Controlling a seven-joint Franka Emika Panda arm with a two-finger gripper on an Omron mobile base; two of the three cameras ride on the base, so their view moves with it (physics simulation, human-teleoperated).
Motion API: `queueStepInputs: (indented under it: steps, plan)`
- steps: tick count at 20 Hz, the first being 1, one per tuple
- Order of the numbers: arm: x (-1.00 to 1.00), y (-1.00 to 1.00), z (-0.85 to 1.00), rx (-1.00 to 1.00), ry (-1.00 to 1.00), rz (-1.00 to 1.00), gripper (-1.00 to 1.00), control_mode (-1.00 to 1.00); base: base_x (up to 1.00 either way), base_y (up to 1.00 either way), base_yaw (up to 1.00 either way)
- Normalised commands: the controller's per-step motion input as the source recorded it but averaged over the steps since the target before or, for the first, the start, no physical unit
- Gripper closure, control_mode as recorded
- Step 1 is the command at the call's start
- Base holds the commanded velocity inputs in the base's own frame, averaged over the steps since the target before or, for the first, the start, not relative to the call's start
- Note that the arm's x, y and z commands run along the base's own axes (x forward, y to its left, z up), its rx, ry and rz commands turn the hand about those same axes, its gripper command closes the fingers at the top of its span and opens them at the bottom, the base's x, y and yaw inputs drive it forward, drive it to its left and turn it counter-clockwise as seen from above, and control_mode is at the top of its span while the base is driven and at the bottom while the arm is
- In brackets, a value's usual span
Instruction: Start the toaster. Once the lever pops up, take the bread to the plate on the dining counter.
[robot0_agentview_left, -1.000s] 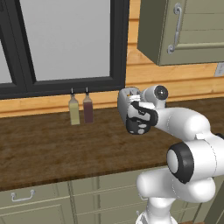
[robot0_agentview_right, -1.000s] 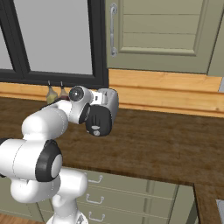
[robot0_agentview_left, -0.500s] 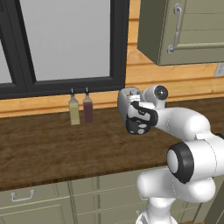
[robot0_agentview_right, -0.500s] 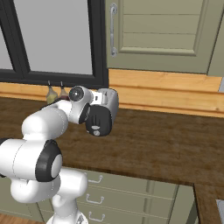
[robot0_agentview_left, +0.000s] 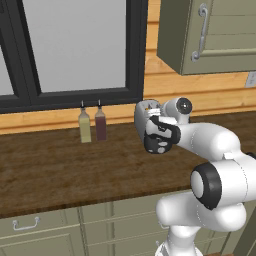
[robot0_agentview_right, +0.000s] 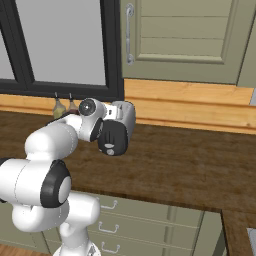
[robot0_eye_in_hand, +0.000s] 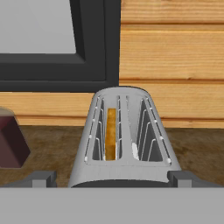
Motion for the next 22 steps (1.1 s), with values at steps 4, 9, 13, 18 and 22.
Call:
queueStepInputs:
  steps: [4, 9, 13, 18, 22]
  plan:
    - [0.0, 0.0, 0.0, 0.0, 0.0, 0.0, -1.0, -1.0, 0.0, 0.0, 0.0]
    - [0.0, 0.0, 0.0, 0.0, 0.0, 0.0, -1.0, -1.0, 0.0, 0.0, 0.0]
    - [0.0, 0.0, 0.0, 0.0, 0.0, 0.0, -1.0, -1.0, 0.0, 0.0, 0.0]
    - [0.0, 0.0, 0.0, 0.0, 0.0, 0.0, -1.0, -1.0, 0.0, 0.0, 0.0]
    - [0.0, 0.0, 0.0, 0.0, 0.0, 0.0, -1.0, -1.0, 0.0, 0.0, 0.0]
